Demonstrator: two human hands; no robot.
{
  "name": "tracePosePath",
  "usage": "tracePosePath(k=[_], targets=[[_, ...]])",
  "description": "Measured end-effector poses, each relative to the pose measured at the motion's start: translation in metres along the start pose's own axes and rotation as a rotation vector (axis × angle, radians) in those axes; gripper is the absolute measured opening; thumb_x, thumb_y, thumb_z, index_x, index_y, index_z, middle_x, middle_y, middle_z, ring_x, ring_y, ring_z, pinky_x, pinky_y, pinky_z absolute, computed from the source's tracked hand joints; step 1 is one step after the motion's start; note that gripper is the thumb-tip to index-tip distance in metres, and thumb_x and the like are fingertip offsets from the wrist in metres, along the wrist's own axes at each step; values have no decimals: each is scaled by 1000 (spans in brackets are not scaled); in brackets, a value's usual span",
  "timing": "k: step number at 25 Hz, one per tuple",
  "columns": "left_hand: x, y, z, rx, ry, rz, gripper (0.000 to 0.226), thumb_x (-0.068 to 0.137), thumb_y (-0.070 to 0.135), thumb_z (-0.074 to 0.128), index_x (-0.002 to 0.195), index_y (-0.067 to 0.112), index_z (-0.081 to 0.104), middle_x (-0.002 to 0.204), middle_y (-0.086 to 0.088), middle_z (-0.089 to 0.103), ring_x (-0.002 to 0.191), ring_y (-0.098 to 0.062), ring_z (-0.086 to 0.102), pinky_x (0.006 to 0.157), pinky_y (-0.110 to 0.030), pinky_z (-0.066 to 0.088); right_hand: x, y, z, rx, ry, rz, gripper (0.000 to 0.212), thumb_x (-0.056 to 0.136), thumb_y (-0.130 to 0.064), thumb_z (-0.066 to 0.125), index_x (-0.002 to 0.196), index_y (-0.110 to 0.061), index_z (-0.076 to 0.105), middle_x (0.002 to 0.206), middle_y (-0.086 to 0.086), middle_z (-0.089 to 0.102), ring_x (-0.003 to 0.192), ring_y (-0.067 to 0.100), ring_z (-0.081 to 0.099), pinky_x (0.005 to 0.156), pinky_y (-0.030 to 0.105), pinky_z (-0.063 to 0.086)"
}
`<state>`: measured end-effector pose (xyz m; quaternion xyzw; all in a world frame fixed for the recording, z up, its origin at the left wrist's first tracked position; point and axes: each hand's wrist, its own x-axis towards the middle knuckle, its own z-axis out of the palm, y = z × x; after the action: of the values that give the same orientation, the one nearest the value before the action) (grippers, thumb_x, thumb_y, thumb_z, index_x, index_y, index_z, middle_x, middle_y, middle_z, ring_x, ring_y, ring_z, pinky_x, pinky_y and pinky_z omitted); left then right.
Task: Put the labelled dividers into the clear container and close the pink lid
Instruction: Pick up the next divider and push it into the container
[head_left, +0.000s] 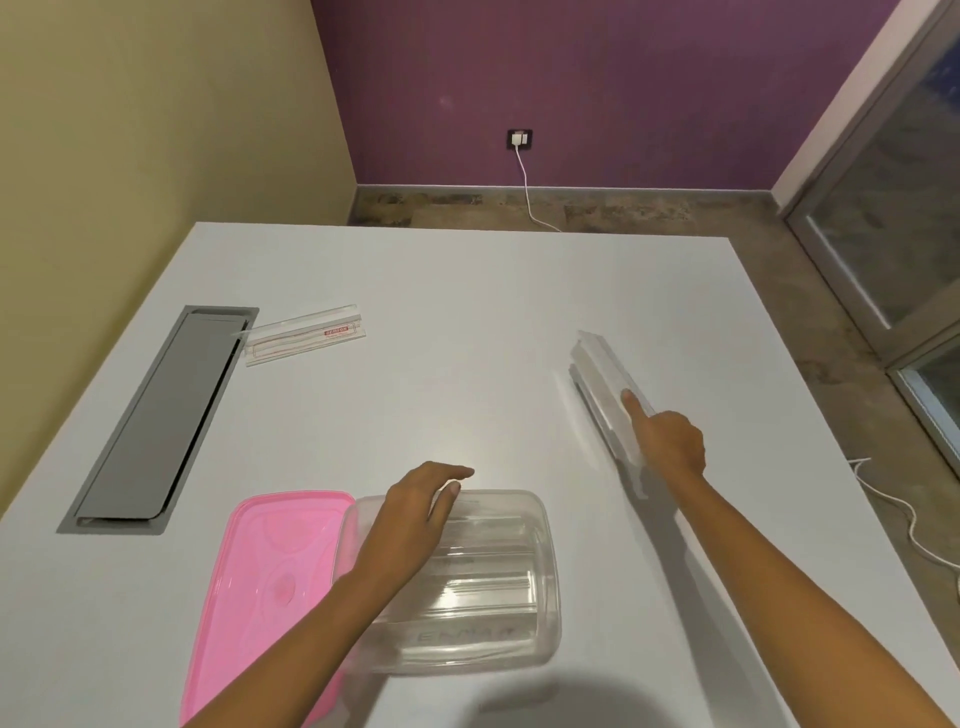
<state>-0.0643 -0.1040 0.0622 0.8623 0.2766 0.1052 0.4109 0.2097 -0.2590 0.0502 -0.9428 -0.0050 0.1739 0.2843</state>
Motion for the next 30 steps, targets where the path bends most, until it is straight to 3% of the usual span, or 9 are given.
tracePosePath(k=[4,8,12,14,16,19,21,25,30], targets=[[-2,9,-10,-53,83,5,25,96,19,48,115,26,64,114,14,66,105,5,56,91,1,34,-59,-4,-12,295,-375,-102,59,66,-71,63,68,-15,47,61,0,46,52,15,43,54,29,33],[4,14,-33,-111,146,7,34,94,17,53,128,19,54,123,6,62,108,-8,59,97,-26,47,-112,-3,-16,419,-690,-224,49,65,-68,69,79,-22,57,66,-2,45,54,10,41,55,23,32],[6,20,-55,-285,117,-128,42,90,19,59,130,25,47,112,12,62,90,1,65,71,-3,46,-150,-3,-11,378,-806,-400,38,77,-58,67,66,-22,59,61,-18,54,59,1,46,56,21,32],[0,20,-60,-301,135,-167,30,89,9,54,116,20,58,98,2,71,71,-3,71,64,-8,49,-163,-3,-8,341,-834,-449,30,80,-58,63,85,-30,72,70,-20,63,64,2,50,57,19,35],[-11,18,-62,-330,168,-200,25,86,2,50,103,13,65,85,-4,74,64,-10,73,68,-24,56,-172,-3,-5,317,-839,-478,29,83,-55,61,105,-38,70,92,-22,71,77,5,61,64,17,43],[-31,10,-60,-491,189,-261,24,88,1,48,97,11,67,84,-6,74,69,-21,74,66,-28,60,-178,-2,3,343,-829,-462,33,85,-44,64,118,-36,65,120,-17,66,108,8,63,91,23,49],[-44,0,-57,-512,264,-288,26,89,-2,46,98,12,66,90,-7,73,78,-22,72,61,-18,57,-179,2,8,261,-773,-472,39,84,-42,67,122,-35,62,124,-13,64,113,9,60,100,29,46],[-66,-31,-60,-88,415,-221,29,91,-1,47,105,16,65,104,1,70,92,-14,62,79,-22,47,-186,13,22,76,-721,-519,45,83,-38,68,126,-34,58,127,-6,58,119,11,53,105,33,41],[-83,-59,-55,-30,258,-296,36,93,12,53,128,19,56,123,-1,65,95,-12,61,87,-26,46,-199,22,51,-229,-706,-638,49,83,-35,67,130,-26,53,125,5,55,121,22,50,102,34,40]])
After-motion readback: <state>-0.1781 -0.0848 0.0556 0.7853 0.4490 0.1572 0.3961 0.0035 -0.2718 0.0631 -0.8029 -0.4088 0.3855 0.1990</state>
